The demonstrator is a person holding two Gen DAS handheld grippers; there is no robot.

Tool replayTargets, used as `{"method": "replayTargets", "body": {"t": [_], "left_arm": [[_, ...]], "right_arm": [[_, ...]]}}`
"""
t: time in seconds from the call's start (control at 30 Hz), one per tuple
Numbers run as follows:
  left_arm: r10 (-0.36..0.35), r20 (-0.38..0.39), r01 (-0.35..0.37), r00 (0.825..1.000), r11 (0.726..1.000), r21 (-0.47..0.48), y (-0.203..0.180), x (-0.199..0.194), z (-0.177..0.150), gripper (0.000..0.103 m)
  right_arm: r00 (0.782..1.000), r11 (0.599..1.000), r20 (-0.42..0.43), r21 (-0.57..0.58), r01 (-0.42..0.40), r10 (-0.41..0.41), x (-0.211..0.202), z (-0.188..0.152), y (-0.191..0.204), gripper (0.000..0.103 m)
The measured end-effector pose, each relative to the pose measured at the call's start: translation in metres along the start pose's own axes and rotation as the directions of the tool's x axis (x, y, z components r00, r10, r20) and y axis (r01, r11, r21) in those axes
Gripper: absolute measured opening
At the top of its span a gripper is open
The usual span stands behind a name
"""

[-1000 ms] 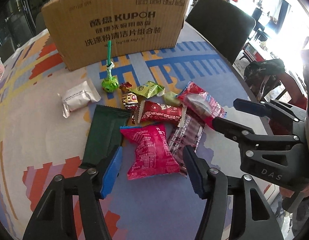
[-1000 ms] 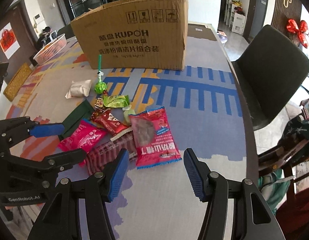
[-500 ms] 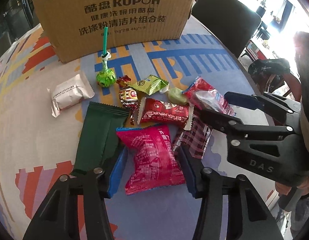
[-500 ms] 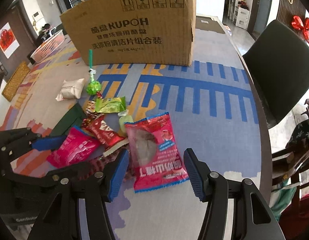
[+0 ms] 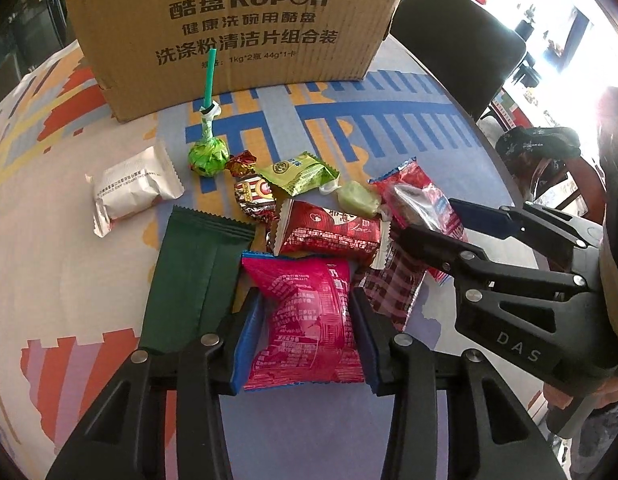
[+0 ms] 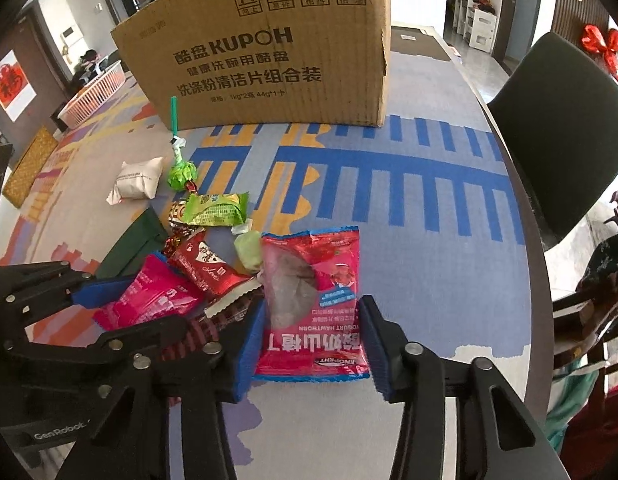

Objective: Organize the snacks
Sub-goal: 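Grasp the pink bag with the left tool while the right tool grasps the pink-red bag, then carry both bags over the box and open both tools to drop them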

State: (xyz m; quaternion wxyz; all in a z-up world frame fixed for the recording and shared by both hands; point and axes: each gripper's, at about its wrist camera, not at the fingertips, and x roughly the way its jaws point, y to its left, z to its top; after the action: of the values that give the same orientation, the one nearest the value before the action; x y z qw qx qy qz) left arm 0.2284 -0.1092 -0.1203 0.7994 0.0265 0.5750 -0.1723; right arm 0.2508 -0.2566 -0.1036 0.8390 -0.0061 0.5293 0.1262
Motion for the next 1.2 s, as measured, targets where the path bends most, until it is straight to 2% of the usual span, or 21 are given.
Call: {"method": "replayTargets", "body": {"t": [0.3,0.5,0.67,1.0,1.2], "left_arm": [[-0.011,0.027,0.01,1.0,1.0,0.009,-0.002,-0.013,-0.008,0.042],[-0.01,0.083,0.008,0.996,1.0,0.014,-0.005,-0.035,-0.013,0.042],[-0.004,0.138,0.001,0.99,1.0,0.02,-0.007,-0.053,-0.012,0.042],[0.013,0.274,-0.018,0.962,1.0,0.016,-0.001,-0.103,-0.002,0.042],[0.018,0.364,-0.029,0.931,0.999,0.025,0.002,-0.138,0.012,0.042]], "right_arm": [[0.999,0.999,0.02,0.018,0.032,-0.032,-0.015,-0.009,0.003,0.043],[0.999,0.999,0.044,0.034,0.027,-0.028,-0.034,-0.016,0.007,0.043],[0.994,0.999,0.097,0.039,0.038,-0.041,-0.056,-0.017,0.014,0.043],[0.979,0.998,0.2,0.04,0.039,-0.046,-0.092,-0.005,0.027,0.043],[0.959,0.999,0.28,0.037,0.028,-0.037,-0.118,0.011,0.036,0.043]]}}
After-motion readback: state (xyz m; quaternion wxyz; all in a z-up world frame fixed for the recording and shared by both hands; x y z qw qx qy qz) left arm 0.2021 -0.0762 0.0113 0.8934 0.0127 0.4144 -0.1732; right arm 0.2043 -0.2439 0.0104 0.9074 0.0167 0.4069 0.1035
